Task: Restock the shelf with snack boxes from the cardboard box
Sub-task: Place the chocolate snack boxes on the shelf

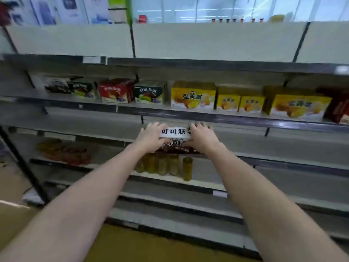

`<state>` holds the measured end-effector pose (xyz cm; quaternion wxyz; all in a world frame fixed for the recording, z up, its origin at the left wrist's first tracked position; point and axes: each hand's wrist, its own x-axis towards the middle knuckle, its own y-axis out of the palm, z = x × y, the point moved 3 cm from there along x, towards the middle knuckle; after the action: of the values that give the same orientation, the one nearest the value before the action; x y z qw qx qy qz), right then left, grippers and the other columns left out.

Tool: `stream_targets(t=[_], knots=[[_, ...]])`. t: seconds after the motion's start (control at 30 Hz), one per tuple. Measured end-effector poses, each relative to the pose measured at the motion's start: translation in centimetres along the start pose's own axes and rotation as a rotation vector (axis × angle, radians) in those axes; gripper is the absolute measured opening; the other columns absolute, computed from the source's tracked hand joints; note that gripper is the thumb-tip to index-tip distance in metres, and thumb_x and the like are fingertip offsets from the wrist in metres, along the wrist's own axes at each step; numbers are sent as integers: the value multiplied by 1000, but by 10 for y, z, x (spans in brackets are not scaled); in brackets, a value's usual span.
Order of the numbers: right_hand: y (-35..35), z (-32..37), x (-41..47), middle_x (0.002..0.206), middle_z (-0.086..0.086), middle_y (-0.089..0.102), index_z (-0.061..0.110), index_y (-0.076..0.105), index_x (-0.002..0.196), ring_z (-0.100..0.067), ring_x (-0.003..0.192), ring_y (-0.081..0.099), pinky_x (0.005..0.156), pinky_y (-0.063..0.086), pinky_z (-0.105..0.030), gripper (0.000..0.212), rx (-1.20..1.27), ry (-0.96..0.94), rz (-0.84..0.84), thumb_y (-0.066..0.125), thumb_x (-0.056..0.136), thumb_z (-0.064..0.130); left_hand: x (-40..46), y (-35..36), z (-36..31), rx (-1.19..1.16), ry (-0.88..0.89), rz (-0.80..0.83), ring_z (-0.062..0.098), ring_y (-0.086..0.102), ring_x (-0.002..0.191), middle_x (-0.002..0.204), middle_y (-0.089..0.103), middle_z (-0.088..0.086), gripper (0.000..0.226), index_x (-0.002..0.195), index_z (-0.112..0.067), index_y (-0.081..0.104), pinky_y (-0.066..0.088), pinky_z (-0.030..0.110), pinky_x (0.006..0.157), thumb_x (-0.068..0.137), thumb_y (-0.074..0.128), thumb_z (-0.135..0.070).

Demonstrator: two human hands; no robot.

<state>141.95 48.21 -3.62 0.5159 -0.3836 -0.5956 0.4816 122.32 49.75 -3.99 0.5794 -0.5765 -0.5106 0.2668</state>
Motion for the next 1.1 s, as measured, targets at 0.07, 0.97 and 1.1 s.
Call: stream_targets(t=[0.07,0.97,1.1], knots=[[-1,36,37,140,-12,50,14,43,136,-35,133,39,109,30,-55,80,40,-51,-13,70,79,63,8,-18,43,47,-56,-22,25,43,127,135,50,1,63,144,-29,41,41,53,102,90,60,-55],[6,379,400,134,-8,56,18,56,134,-28,127,45,106,37,-44,78,212,-431,-298,67,76,69,96,-156,485,313,-350,-230,29,38,126,135,44,9,59,153,-29,34,45,49,98,99,43,-51],[8,440,437,135,-7,56,20,54,137,-28,129,43,104,38,-42,79,182,-410,-310,65,77,71,105,-174,563,335,-336,-222,30,31,135,147,39,12,61,154,-35,29,42,53,102,97,39,-55]])
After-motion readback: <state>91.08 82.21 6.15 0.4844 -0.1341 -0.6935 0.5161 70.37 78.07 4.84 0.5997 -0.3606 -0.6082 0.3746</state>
